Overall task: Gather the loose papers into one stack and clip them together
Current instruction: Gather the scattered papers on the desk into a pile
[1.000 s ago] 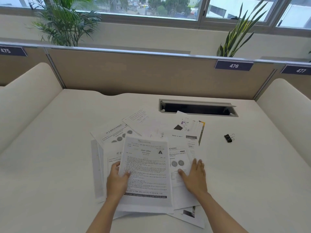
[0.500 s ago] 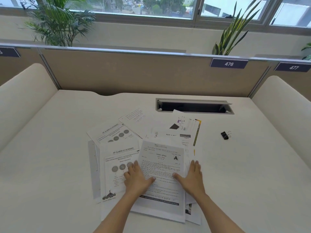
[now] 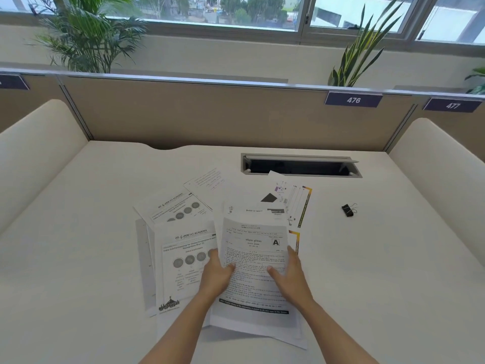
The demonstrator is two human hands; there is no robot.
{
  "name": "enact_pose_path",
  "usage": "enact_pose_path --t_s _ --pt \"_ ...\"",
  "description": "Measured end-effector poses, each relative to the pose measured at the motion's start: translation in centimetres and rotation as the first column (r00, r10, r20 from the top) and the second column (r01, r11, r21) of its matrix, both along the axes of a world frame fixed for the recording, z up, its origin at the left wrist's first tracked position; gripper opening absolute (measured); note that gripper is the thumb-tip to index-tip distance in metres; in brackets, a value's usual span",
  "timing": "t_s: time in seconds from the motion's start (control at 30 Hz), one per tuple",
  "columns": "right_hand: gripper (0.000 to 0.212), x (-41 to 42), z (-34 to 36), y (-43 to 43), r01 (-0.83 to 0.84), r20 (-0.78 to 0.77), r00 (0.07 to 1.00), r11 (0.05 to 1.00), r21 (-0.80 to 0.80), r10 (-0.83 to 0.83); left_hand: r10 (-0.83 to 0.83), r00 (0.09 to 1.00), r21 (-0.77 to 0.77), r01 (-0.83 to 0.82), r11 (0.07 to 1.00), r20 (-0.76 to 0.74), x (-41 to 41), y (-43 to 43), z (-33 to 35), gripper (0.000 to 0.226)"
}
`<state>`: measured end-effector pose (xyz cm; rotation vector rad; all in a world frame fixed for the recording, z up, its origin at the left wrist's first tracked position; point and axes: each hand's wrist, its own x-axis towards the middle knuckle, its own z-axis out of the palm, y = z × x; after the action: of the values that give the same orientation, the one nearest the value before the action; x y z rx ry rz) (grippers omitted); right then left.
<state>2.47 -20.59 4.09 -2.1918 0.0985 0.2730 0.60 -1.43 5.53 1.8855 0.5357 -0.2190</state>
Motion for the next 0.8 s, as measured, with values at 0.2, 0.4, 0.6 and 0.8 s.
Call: enact_pose_path --t_s 0.2,0.4,0.6,0.8 --pt "0.086 0.3 0.8 -0.5 0.033 -0.033 0.999 0.995 0.09 -0.03 0.08 0.984 -0.119 -0.062 0.991 0.157 0.0 0.5 1.0 0.037" --pt "0.064 2.0 3.4 -1.0 0.146 -0.063 0.989 0.916 0.375 -0.132 0.137 0.943 -0.263 -0.056 0.963 0.302 0.1 1.4 3.7 0.026" --pt "0.014 3.8 6.6 -0.9 0.172 0.044 0.97 0.802 0.571 -0.239 0.177 0.904 -0.318 -0.048 0.947 0.389 0.9 2.1 5.7 0.031" --pt "0.008 4.0 9.3 -0.5 0.111 0.181 0.935 0.738 0.665 -0.304 0.22 0.855 -0.358 -0.044 0.933 0.469 2.1 1.7 7.5 0.027"
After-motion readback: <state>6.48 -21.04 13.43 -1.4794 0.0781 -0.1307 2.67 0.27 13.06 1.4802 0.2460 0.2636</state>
